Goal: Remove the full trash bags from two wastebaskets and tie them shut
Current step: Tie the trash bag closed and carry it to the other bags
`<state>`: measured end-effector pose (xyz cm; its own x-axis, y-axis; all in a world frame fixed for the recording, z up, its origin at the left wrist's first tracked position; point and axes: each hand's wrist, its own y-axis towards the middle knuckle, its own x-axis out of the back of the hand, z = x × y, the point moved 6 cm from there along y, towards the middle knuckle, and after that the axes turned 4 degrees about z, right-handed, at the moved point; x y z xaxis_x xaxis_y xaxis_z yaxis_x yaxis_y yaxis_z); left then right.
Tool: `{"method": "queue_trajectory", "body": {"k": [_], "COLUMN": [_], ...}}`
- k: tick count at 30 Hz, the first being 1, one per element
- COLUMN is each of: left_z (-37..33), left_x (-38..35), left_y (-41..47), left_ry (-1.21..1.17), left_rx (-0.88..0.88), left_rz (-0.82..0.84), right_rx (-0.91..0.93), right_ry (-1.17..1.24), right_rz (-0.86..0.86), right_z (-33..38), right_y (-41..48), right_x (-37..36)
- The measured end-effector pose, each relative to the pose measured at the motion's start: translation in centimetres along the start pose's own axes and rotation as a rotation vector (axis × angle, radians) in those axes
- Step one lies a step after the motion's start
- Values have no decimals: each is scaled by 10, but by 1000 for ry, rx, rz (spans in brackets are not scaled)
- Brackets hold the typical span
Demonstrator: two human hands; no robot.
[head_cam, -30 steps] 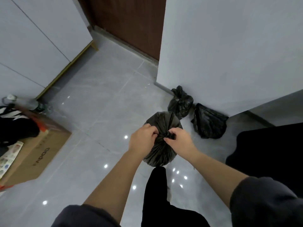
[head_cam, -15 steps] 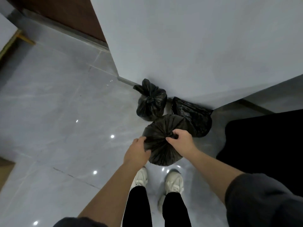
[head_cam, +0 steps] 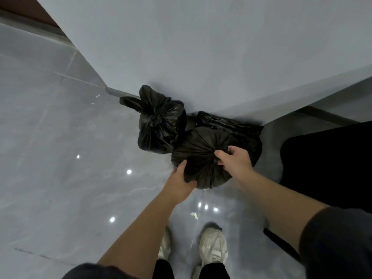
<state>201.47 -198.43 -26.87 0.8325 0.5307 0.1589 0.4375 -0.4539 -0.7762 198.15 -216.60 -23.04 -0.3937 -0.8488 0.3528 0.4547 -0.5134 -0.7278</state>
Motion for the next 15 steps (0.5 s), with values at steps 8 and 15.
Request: {"method": "queue_trajectory", "body": {"k": [8, 15], "left_z": [-15, -15], "left_x": [-24, -47], "left_y": [77, 126], "left_ry": [-191, -165], "left_rx": [-14, -54], "left_rz": [77, 177], "right_rx": [-47, -85], "right_ry": [282, 289], "right_rz": [-15, -37], "right_z": [-1, -26], "right_y": [69, 113], "right_x": [-4, -17]}}
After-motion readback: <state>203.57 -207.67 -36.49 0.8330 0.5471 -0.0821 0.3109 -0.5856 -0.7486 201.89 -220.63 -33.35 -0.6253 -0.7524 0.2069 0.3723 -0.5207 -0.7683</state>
